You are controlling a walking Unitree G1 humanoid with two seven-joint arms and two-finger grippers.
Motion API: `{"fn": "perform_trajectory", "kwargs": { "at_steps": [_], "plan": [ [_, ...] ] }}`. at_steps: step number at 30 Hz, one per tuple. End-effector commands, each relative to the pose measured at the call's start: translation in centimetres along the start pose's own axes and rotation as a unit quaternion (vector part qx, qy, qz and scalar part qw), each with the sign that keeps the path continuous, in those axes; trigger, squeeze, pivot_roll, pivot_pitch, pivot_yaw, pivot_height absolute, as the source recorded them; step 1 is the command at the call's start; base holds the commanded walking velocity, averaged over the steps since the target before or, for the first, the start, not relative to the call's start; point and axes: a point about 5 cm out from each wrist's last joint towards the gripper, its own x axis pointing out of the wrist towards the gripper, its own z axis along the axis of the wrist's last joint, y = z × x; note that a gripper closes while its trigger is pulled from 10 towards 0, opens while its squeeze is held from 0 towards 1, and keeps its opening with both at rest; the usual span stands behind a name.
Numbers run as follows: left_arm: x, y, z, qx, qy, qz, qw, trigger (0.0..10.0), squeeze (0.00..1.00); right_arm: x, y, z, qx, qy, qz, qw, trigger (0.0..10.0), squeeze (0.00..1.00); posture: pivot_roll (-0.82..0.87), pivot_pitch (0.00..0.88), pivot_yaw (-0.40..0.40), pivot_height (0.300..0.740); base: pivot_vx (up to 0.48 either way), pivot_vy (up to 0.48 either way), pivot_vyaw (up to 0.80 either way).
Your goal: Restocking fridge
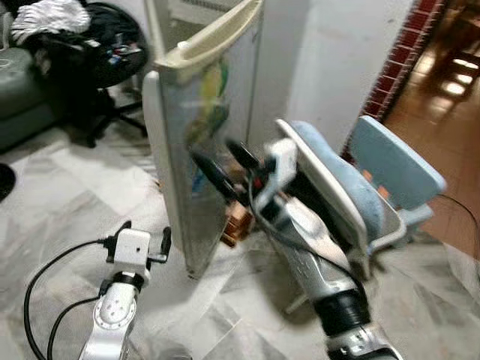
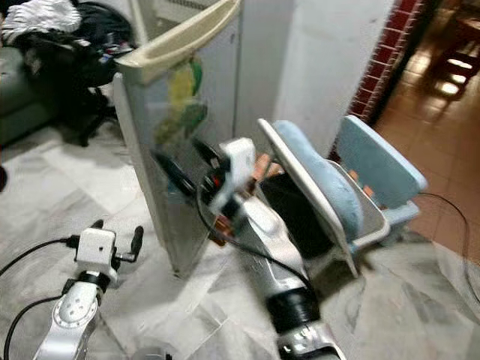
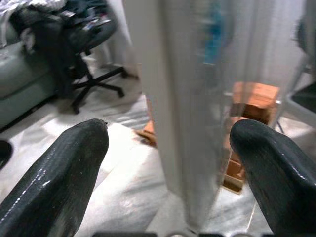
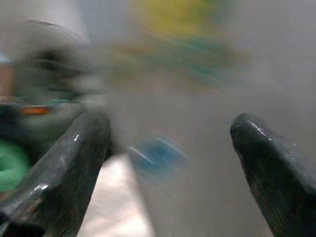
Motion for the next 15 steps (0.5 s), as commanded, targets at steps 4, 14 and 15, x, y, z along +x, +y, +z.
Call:
{"fn": "perform_trajectory", "kwargs": {
  "at_steps": [4,14,15],
  "plan": [
    [0.6,0.0,0.2,-0.006,0.003,0.003,1.000,10.0,0.00,-2.9,-4.0,0.6,-0.048,-0.015,-0.138,0.989,10.0,0.00,0.08,0.000,-0.042,0.740,0.000,0.000,0.00],
    [0.9,-0.3,0.7,-0.001,-0.005,-0.012,1.000,10.0,0.00,-4.7,-5.8,-0.8,-0.096,0.011,-0.240,0.966,10.0,0.00,0.07,0.000,-0.024,0.740,0.000,0.432,0.00],
    [0.9,-0.3,0.8,0.000,-0.005,-0.011,1.000,10.0,0.00,-4.7,-5.8,-0.8,-0.098,0.011,-0.242,0.965,10.0,0.00,0.07,0.000,-0.024,0.740,0.000,0.480,0.00]
  ]
}}
